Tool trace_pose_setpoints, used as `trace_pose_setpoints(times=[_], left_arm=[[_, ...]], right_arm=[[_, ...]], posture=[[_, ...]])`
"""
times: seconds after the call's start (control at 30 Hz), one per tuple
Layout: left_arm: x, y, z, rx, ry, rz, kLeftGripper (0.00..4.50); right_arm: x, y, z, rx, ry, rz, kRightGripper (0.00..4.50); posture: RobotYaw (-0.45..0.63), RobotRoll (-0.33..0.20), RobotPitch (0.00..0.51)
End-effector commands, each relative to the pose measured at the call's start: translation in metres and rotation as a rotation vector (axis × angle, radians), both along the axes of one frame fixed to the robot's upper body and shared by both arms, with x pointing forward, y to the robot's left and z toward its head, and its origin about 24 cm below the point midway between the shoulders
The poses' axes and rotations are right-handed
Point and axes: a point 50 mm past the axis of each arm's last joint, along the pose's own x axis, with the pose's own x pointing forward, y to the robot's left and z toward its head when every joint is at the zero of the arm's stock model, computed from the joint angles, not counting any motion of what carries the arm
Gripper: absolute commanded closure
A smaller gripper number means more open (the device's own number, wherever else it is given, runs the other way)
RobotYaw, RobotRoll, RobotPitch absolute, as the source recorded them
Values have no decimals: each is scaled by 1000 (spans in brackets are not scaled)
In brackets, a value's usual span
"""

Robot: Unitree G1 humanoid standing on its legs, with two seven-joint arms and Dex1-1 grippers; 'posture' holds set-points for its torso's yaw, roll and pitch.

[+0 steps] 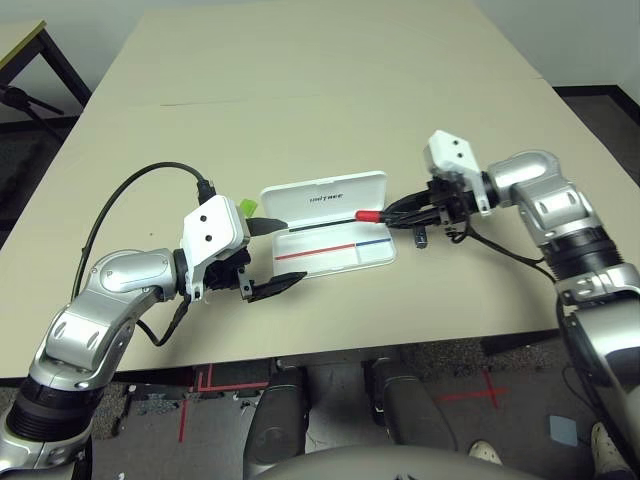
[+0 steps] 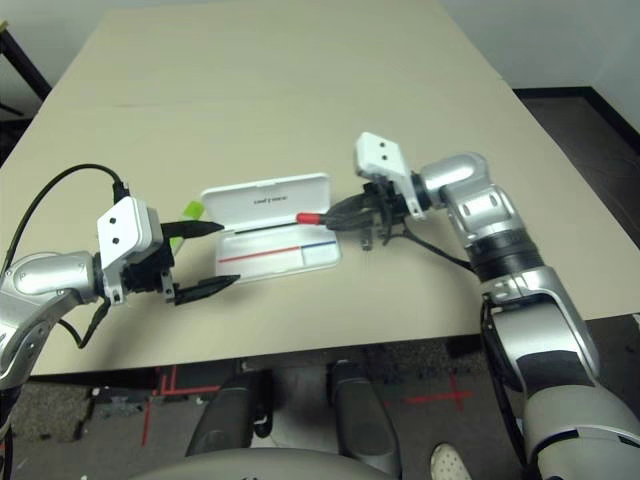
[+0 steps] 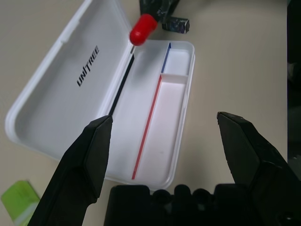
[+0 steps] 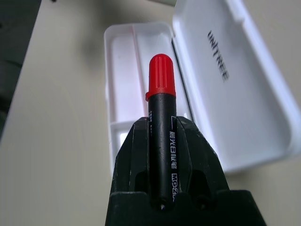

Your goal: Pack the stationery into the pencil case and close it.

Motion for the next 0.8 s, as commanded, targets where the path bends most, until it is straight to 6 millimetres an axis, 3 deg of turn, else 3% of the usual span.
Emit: trace_pose_setpoints(times=[0.03,0.33,0.53,0.57,0.8], left_arm=[[-4,-1,1,19,-14,0,0],[-5,-1,1,21,-15,7,0],[-5,-1,0,21,-15,8,0],[-4,-1,0,21,-14,7,0],[-3,-1,-1,19,-13,6,0]], right_arm=[[0,17,-9,-31,-49,35,3904],[4,35,-29,-27,-138,18,3904],[4,35,-36,-5,-127,4,3904],[3,35,-35,14,-114,3,3158],[-7,26,-20,112,-29,47,725]], posture=[[43,0,135],[47,0,137],[43,0,138],[43,0,138],[38,0,142]])
